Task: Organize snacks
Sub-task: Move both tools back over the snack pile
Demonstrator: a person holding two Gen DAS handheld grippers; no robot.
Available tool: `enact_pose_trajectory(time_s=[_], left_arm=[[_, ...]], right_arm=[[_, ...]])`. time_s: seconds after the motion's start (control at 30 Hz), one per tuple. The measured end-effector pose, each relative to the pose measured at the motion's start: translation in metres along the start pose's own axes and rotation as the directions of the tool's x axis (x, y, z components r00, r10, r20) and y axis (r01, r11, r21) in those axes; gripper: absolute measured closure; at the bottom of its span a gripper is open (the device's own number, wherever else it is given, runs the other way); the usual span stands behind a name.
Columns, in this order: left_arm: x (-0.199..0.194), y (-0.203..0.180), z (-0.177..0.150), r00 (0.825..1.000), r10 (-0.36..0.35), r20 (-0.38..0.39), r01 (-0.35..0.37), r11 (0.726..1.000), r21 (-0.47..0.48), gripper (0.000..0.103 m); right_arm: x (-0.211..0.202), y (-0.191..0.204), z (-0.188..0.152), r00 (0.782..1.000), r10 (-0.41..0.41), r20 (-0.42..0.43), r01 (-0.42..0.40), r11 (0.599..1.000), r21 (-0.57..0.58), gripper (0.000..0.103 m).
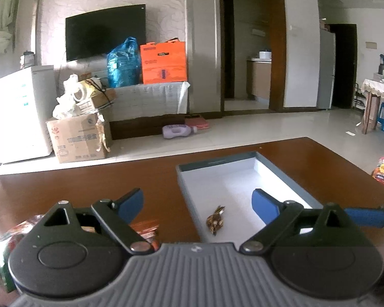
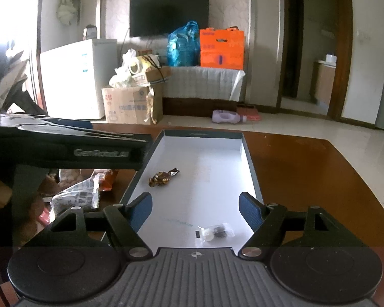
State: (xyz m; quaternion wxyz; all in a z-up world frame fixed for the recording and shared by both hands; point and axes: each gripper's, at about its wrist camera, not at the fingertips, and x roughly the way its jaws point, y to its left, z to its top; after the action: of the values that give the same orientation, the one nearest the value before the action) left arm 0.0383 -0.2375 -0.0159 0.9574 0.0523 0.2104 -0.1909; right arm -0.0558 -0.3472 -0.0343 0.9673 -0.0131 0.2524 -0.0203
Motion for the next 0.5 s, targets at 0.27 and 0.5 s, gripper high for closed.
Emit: enact_pose_trajectory(time_s=[0.27, 0.5], left_arm=[[-0.030, 0.037, -0.015, 0.999, 0.053, -0.014, -0.053, 0.998, -0.038, 0.010], [-0.055, 0.069, -0.026, 0.995, 0.098, -0.015, -0.098, 0.994, -0.050, 0.007]], right_arm=[[-0.004, 0.013, 0.004, 1.000, 0.009, 0.007, -0.009, 1.000, -0.017, 0.028], [-0.010, 0.032, 0.005, 1.000, 0.018, 0.023, -0.017, 0.999, -0.037, 0.015]])
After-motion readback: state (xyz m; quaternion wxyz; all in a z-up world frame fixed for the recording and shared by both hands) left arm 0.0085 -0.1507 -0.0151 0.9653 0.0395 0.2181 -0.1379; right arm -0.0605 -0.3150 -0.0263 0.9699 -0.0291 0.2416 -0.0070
